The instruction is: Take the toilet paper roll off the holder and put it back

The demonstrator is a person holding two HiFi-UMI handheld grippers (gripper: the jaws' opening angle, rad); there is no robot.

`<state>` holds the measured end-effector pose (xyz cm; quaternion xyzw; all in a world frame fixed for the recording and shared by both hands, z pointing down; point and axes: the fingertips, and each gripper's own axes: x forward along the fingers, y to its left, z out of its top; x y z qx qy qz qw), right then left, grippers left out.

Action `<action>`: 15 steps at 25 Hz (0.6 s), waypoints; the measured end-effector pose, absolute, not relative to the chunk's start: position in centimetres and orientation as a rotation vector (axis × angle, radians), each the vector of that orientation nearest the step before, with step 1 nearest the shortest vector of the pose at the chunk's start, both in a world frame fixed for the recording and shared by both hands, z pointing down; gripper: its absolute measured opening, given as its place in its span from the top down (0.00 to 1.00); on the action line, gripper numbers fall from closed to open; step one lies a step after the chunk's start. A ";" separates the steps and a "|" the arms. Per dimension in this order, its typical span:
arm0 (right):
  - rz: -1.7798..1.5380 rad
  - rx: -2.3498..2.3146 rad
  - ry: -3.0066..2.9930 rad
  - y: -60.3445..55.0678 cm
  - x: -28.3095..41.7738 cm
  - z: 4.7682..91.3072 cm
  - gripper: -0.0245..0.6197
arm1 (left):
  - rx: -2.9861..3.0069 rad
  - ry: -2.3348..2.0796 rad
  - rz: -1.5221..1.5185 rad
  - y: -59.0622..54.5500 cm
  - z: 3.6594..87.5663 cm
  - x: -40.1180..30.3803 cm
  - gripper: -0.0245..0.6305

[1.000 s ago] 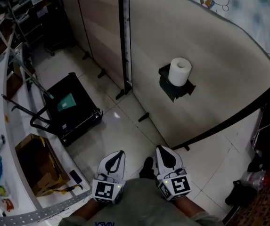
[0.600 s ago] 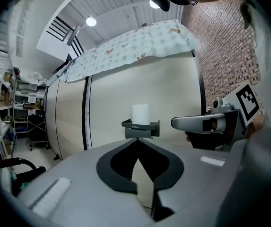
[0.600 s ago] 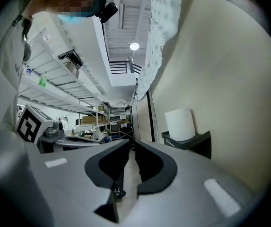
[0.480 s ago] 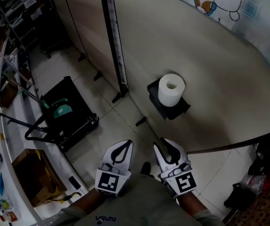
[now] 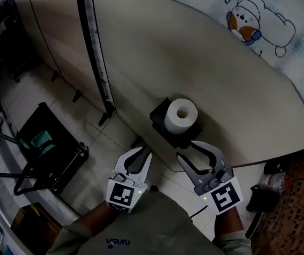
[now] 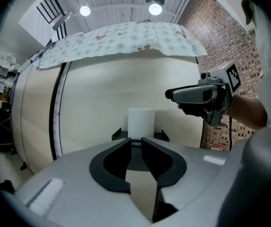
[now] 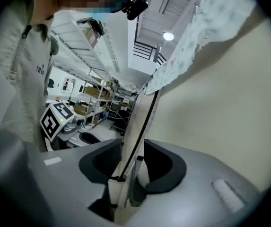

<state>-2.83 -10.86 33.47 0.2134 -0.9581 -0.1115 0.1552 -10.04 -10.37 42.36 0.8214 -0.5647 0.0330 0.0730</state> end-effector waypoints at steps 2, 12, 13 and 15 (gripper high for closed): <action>-0.415 0.605 -2.654 -11.8 -3.6 32.8 0.73 | 2.521 -1.633 0.084 -11.8 41.9 -10.6 0.86; -0.548 0.464 -2.215 -15.8 -6.0 34.9 0.68 | 2.678 -1.438 0.094 -15.9 41.4 -12.5 0.85; -0.553 0.442 -2.183 -16.1 -6.0 35.0 0.68 | 2.680 -1.439 0.096 -16.2 41.3 -12.5 0.84; -0.556 0.385 -2.123 -16.6 -5.9 35.5 0.68 | 2.664 -1.447 0.099 -16.8 41.3 -12.3 0.84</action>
